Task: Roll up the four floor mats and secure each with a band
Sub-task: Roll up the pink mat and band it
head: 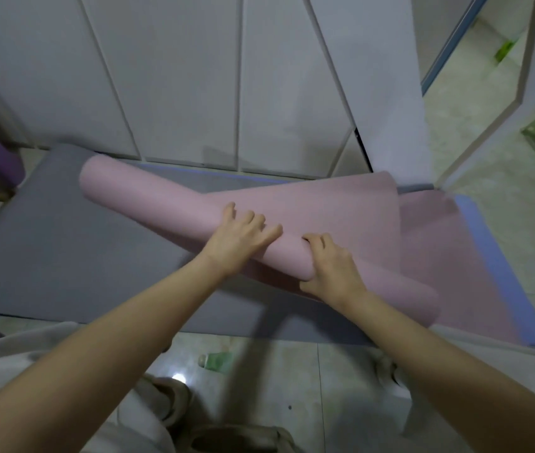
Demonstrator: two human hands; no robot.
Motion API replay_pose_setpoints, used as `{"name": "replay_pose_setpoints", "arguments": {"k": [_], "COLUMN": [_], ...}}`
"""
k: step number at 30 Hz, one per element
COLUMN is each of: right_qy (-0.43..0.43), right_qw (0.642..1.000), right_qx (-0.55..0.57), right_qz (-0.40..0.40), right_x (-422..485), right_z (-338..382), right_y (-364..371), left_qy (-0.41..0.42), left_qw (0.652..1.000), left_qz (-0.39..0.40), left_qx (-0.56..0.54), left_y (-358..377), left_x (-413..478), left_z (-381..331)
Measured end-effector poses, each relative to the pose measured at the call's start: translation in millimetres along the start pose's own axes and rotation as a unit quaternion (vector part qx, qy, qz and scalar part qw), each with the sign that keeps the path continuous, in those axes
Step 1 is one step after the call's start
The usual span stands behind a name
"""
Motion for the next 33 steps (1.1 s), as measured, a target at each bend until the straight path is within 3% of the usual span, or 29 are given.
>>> {"name": "replay_pose_setpoints", "arguments": {"k": [3, 6, 8, 11, 14, 16, 22, 25, 30, 33], "right_qy": [-0.005, -0.036, -0.044, -0.071, -0.105, -0.119, -0.130, -0.113, -0.061, -0.056], "right_qw": [0.999, 0.988, 0.974, 0.974, 0.975, 0.975, 0.964, 0.964, 0.956, 0.939], "right_qx": [0.046, 0.088, 0.103, -0.009, -0.157, -0.175, -0.142, -0.098, -0.020, 0.000], "right_qz": [0.015, 0.121, 0.196, 0.214, 0.116, 0.067, 0.185, 0.222, 0.286, 0.341], "right_x": [0, -9, -18, -30, -40, -42, -50, -54, -57, -56], "right_z": [3, 3, 2, 8, 21, 23, 11, -4, -21, -26], "right_y": [13, 28, 36, 39, 38, 41, 49, 45, 42, 44], "left_qy": [0.021, -0.006, -0.021, -0.045, -0.077, -0.072, -0.034, -0.053, -0.057, -0.047], "left_qw": [0.999, 0.966, 0.936, 0.907, 0.861, 0.834, 0.788, 0.790, 0.880, 0.876], "left_qz": [0.024, 0.253, 0.338, 0.382, 0.430, 0.461, 0.510, 0.480, 0.392, 0.388], "left_qx": [-0.008, -0.056, -0.090, -0.173, -0.261, -0.296, -0.342, -0.378, -0.263, -0.285], "left_y": [-9, 13, 29, 44, 47, 47, 58, 59, 57, 60], "left_x": [-3, -24, -44, -61, -62, -60, -66, -76, -100, -101], "left_z": [0, -11, -23, -37, -45, -50, -64, -76, -100, -108]}}
Point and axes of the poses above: each hand's wrist, its own x-axis towards the middle knuckle, its own y-axis out of the palm, z = x × y, the point moved 4 cm from there along x, towards the middle knuckle, and after that the axes turned 9 degrees about -y, right-handed, at the moved point
